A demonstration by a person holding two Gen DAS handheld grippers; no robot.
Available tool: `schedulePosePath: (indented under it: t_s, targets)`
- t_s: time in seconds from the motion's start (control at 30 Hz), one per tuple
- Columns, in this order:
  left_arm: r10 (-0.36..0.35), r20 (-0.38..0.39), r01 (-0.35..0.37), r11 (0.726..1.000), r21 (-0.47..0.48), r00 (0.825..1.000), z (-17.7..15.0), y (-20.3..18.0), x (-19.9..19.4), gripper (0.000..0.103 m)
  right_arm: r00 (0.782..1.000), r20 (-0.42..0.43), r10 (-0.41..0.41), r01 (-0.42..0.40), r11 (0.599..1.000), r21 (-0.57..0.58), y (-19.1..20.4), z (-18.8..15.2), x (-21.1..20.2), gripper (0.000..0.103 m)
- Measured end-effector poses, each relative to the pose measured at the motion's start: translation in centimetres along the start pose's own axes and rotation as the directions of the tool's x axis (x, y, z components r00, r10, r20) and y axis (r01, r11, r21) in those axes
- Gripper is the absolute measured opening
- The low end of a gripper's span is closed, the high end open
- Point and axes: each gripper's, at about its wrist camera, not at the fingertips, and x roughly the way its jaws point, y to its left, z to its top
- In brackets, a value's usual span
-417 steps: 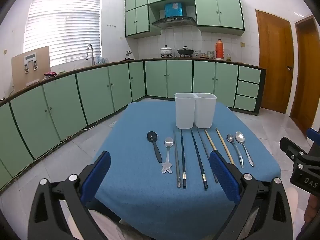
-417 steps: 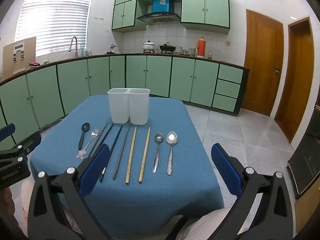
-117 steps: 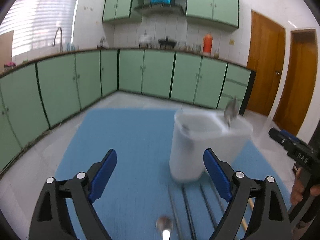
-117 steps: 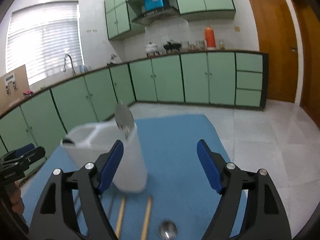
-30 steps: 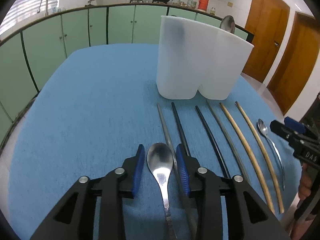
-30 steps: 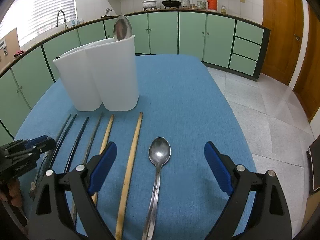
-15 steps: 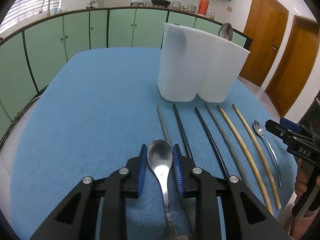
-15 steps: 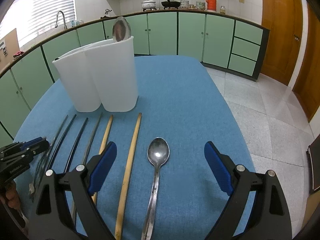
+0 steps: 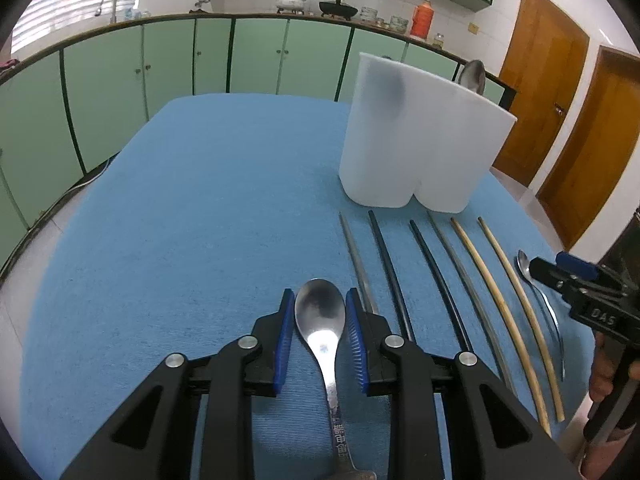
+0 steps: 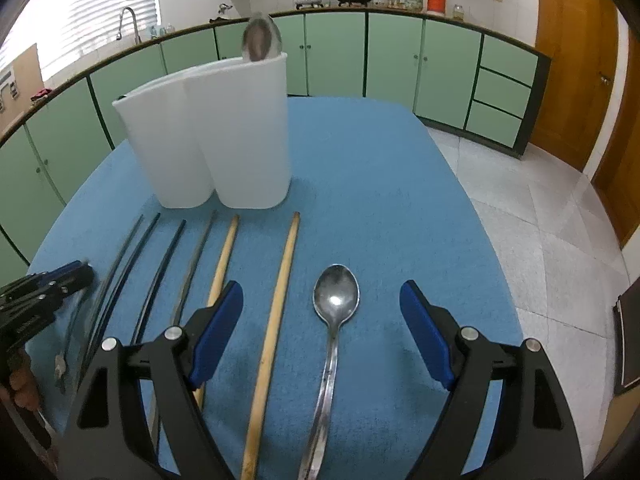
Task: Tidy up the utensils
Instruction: 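Lower the right tool onto the remaining silver spoon and grasp it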
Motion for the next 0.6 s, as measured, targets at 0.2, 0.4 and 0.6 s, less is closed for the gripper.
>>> schedulePosePath:
  t_s: [0.2,0.4,0.6]
  targets:
    - [-0.005,0.017,0.006,1.0,-0.004,1.0,0.2,0.3,-0.3,0.026,0.999,-0.033,-0.003,0.004,0.999,0.041,-0.9,0.2,1.1,0.069]
    - [-0.016,0.035,0.016,1.0,-0.004,0.999,0.7,0.3,-0.4,0.026,0.997,-0.082,-0.005,0.01,0.998,0.057,-1.5,0.4,2.6,0.055]
    - [-0.021,0.041,0.021,1.0,-0.003,0.999,1.0,0.1,-0.3,0.026,0.997,-0.079,-0.025,0.027,0.999,0.034,-0.9,0.4,2.9,0.032]
